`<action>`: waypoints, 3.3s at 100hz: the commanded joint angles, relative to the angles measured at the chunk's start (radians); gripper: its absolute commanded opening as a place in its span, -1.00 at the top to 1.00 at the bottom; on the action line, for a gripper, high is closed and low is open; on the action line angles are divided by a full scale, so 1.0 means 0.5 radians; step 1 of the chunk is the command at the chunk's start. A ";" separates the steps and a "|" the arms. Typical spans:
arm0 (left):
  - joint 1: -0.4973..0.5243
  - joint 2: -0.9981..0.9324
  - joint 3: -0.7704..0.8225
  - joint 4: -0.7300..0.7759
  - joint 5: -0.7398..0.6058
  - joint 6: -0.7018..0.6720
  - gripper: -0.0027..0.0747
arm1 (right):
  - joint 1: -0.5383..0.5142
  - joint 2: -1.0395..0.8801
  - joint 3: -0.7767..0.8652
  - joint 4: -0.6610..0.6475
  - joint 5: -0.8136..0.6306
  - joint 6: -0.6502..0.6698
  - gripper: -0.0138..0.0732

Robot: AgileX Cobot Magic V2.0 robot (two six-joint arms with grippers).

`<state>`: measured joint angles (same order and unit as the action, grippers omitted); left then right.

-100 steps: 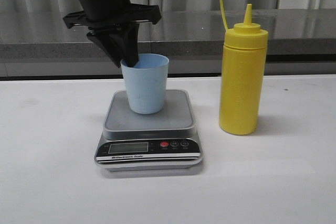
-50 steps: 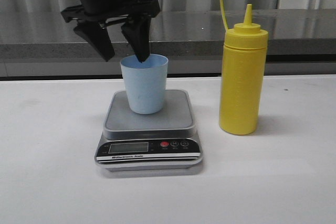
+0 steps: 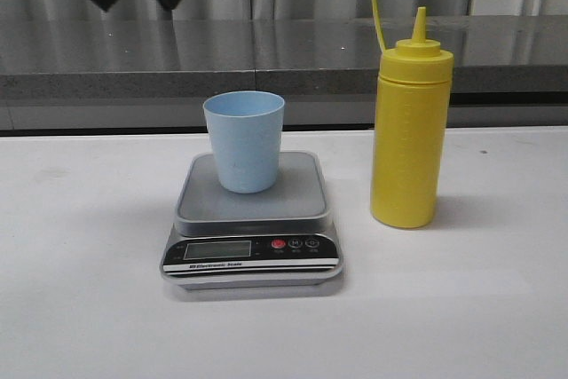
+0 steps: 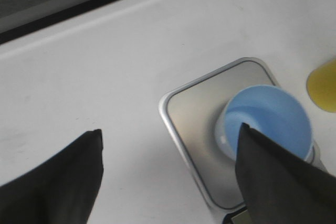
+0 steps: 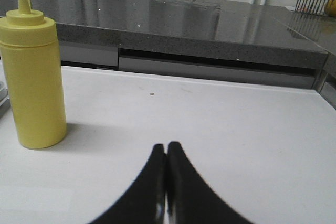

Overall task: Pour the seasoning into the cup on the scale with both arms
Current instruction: 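Open the left gripper and raise it away from the cup, then move the right gripper toward the yellow squeeze bottle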

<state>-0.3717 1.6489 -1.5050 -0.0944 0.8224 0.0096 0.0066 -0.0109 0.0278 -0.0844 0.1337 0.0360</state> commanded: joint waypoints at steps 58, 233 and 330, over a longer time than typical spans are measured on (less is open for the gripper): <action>0.368 -1.367 1.519 -0.001 -1.158 0.005 -0.38 | -0.010 -0.032 0.001 -0.015 -0.167 -0.026 0.96; 0.368 -2.875 2.223 0.002 -1.159 0.005 0.98 | -0.010 -0.016 -0.044 0.098 -0.697 0.083 0.96; 0.368 -2.875 2.223 0.002 -1.159 0.005 0.98 | 0.002 1.453 -1.238 0.276 -0.054 0.138 0.96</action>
<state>-0.1879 0.2013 -0.3660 -0.0904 0.3150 0.0096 0.0066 0.6663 -0.5528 0.0484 0.2058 0.1038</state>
